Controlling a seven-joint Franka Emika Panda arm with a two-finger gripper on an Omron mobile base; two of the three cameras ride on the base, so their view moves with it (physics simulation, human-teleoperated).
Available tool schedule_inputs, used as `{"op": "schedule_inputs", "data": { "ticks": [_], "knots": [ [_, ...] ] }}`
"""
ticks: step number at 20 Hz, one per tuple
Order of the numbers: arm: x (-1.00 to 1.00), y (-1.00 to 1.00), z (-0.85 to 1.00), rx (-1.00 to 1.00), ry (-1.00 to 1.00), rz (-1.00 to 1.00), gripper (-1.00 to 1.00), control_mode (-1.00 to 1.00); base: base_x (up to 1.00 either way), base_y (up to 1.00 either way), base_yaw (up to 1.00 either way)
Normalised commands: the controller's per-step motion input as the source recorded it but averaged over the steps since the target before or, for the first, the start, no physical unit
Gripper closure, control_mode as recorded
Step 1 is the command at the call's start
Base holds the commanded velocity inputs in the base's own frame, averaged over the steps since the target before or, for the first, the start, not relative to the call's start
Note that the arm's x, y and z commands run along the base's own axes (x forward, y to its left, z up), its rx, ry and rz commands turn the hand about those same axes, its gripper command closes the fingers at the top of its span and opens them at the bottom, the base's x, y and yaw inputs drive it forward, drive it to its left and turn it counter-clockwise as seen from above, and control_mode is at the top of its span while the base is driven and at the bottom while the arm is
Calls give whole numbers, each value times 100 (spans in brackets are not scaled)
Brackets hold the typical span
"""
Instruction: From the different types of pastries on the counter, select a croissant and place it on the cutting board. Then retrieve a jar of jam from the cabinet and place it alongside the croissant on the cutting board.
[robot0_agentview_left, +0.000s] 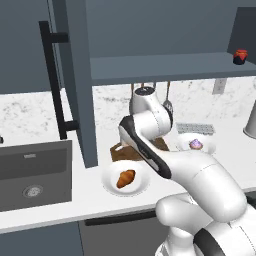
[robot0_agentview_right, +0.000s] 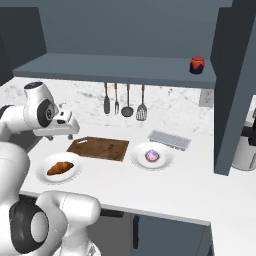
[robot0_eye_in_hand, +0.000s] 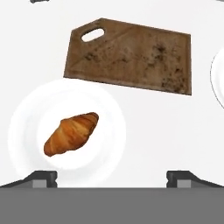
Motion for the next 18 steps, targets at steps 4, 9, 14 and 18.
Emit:
{"op": "schedule_inputs", "data": {
  "ticks": [4, 9, 14, 18],
  "knots": [
    [0, 21, -39, 0, 2, 0, -100, -100, 0, 0, 0],
    [-2, 9, -61, 0, 0, 0, -100, -100, 0, 0, 0],
    [-8, 2, -29, 0, 0, -18, -100, -100, 0, 0, 0],
    [-5, 3, -7, 0, 5, -68, -100, -100, 0, 0, 0]
  ]
}}
